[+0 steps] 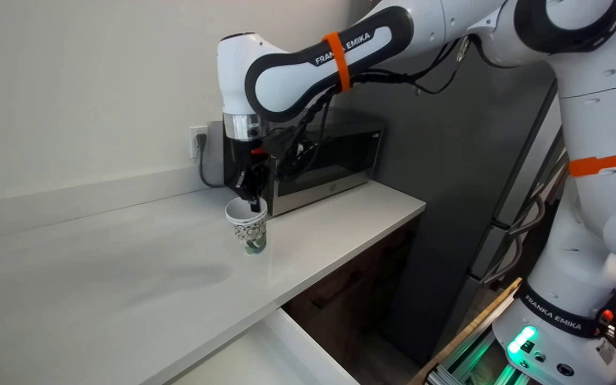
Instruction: Move the cups to the left
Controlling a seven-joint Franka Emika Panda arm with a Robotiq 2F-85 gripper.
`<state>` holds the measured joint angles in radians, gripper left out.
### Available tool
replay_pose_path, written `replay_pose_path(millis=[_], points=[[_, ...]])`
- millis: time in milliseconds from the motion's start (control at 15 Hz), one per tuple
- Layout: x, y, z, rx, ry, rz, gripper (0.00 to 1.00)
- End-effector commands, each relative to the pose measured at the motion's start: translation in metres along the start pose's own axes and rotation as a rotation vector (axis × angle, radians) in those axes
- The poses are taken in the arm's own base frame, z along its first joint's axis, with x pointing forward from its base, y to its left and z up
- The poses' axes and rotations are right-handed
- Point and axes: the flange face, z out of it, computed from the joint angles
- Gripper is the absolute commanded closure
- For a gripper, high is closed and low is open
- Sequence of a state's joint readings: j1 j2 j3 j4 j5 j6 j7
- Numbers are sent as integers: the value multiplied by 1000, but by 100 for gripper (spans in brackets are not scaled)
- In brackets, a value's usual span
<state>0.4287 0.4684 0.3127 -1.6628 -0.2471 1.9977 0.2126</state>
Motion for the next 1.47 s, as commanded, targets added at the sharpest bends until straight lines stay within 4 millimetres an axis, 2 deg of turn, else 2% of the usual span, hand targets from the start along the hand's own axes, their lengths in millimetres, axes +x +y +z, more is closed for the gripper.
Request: replay_pose_path(millis=[0,267,533,733,1000,1400], points=[[43,-28,16,35,3,-43,99],[70,-54,21,56,29,-83,99],[89,-68,27,70,15,-79,99],[98,-70,35,73,-10,-90,99],[110,-66,48,116,-2,-190,99],[123,-58,56,152,23,-264,99]])
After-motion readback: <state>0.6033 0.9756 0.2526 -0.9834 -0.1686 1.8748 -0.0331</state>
